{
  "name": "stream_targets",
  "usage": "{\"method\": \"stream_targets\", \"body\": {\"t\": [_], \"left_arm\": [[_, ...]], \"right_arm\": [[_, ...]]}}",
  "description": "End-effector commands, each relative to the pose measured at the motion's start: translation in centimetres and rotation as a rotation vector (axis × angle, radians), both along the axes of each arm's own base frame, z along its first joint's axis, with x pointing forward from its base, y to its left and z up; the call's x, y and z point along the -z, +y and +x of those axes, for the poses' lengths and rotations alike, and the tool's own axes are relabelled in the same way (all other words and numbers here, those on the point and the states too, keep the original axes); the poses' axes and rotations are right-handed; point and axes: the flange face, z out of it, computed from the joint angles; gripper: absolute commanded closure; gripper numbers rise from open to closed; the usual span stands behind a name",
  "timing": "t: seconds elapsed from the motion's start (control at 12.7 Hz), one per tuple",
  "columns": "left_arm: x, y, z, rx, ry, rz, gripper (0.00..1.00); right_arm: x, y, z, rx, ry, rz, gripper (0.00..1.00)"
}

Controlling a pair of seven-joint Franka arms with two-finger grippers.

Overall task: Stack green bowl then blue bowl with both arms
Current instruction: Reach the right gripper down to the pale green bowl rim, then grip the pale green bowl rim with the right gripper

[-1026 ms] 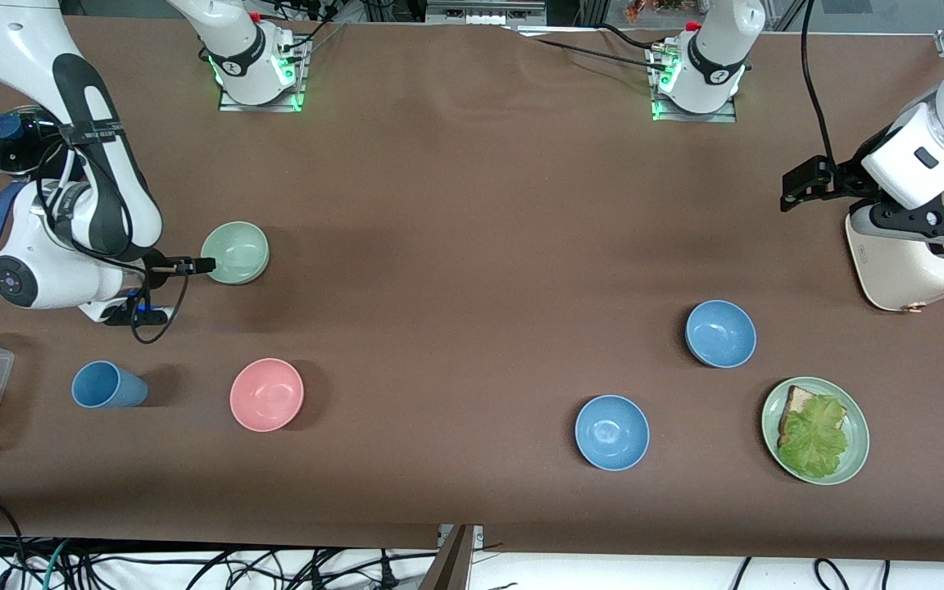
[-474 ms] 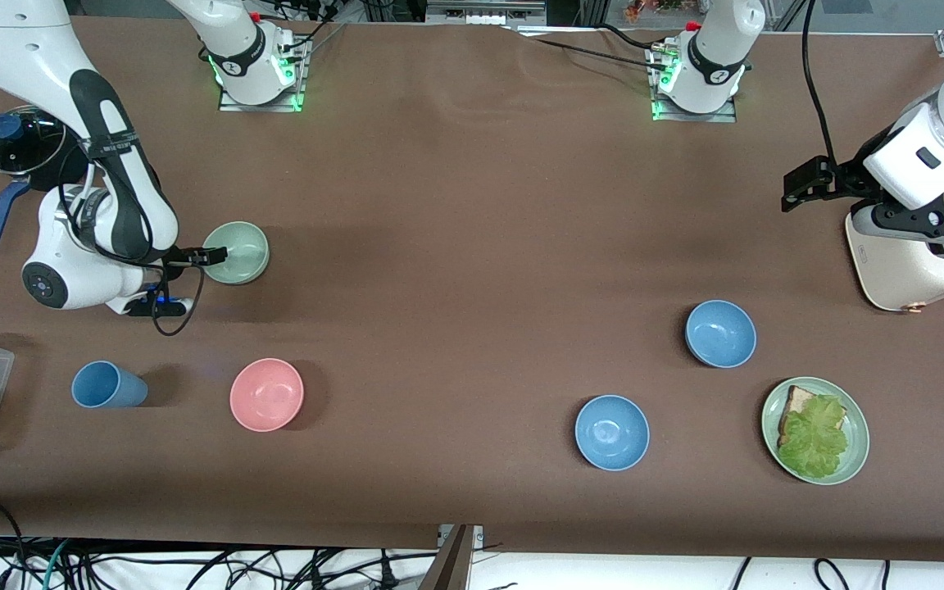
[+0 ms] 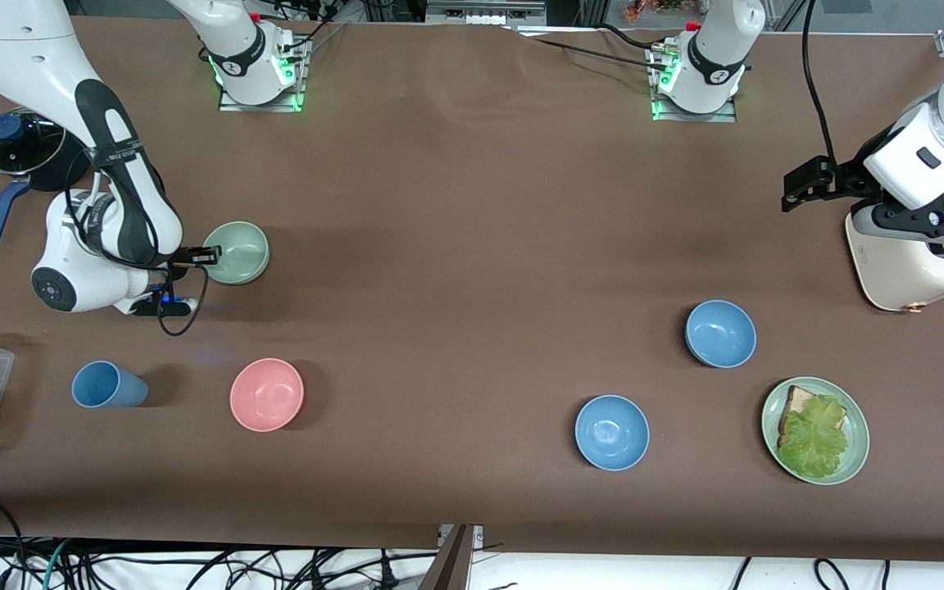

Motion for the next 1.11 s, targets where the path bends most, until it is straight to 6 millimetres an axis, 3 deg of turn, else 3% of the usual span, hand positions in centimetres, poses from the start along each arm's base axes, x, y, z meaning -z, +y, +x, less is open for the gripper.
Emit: {"method": "stream_targets", "body": {"t": [0.0,0.24,0.55,0.63,0.79,1.03], "left_arm": [[-0.6,0.2,0.3,-0.004,0.001,0.025,0.0],[-0.7,0.2,0.3,-0.002,-0.001,0.025,0.0],[-0.8,0.4,0.3,-0.006,-0.004,0.025,0.0],[-1.1,0.5,0.2,-0.004,-0.013,0.024,0.0],[-0.6,2.7,0.7,-0.035,-0.013,0.024,0.0],[1.2,5.2,2.1,-0.078,-0.013,0.023,0.0]], "right_arm": [[-0.8,0.3,0.9,0.006,-0.02,0.012,1.0],[-4.2,2.5,3.8,-0.031,-0.051,0.032,1.0],[-8.8,9.1,6.5,-0.021,-0.077,0.119,1.0],[-9.5,11.7,6.6,0.009,-0.074,0.113,1.0],[-10.3,17.5,6.8,0.051,-0.079,0.067,1.0],[-11.3,28.1,6.2,0.035,-0.109,0.022,1.0]]}}
